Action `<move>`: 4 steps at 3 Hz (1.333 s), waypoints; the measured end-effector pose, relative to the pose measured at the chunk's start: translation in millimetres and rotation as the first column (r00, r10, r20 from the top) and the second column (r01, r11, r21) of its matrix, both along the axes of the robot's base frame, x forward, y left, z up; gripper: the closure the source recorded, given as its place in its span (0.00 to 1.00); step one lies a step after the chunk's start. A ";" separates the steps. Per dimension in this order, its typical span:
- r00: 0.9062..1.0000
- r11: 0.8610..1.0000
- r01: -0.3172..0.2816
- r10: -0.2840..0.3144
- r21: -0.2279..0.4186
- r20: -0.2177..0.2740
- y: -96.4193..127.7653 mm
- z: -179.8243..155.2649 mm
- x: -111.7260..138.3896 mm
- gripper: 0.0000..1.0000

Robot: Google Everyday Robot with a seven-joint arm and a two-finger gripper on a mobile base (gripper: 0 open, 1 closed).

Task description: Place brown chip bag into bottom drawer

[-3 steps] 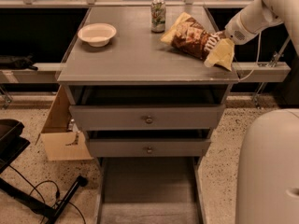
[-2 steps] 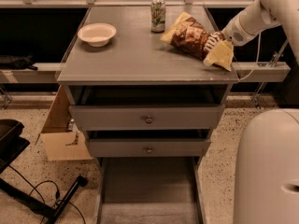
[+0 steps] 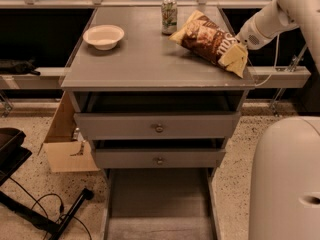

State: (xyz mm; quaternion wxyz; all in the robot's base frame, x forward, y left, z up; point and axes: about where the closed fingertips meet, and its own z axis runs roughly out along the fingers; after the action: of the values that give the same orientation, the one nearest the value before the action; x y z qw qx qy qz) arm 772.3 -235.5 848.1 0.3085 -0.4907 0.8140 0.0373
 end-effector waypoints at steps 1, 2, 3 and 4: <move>1.000 1.000 0.000 0.000 0.000 0.000 0.1 0.1 0.0 0.89; 0.998 0.995 -0.054 0.057 -0.085 0.038 9.9 26.9 1.8 1.00; 0.993 0.987 -0.066 0.080 -0.145 0.092 0.8 76.9 -12.4 1.00; 0.986 0.984 -0.023 0.052 -0.179 0.160 -23.1 134.8 -42.4 1.00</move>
Offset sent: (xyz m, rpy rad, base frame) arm 0.0072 0.0178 0.0798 -0.2095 -0.1101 0.1320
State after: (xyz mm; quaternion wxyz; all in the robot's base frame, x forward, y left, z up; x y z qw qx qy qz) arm 729.9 -258.6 982.9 0.3290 -0.5328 0.7765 -0.0699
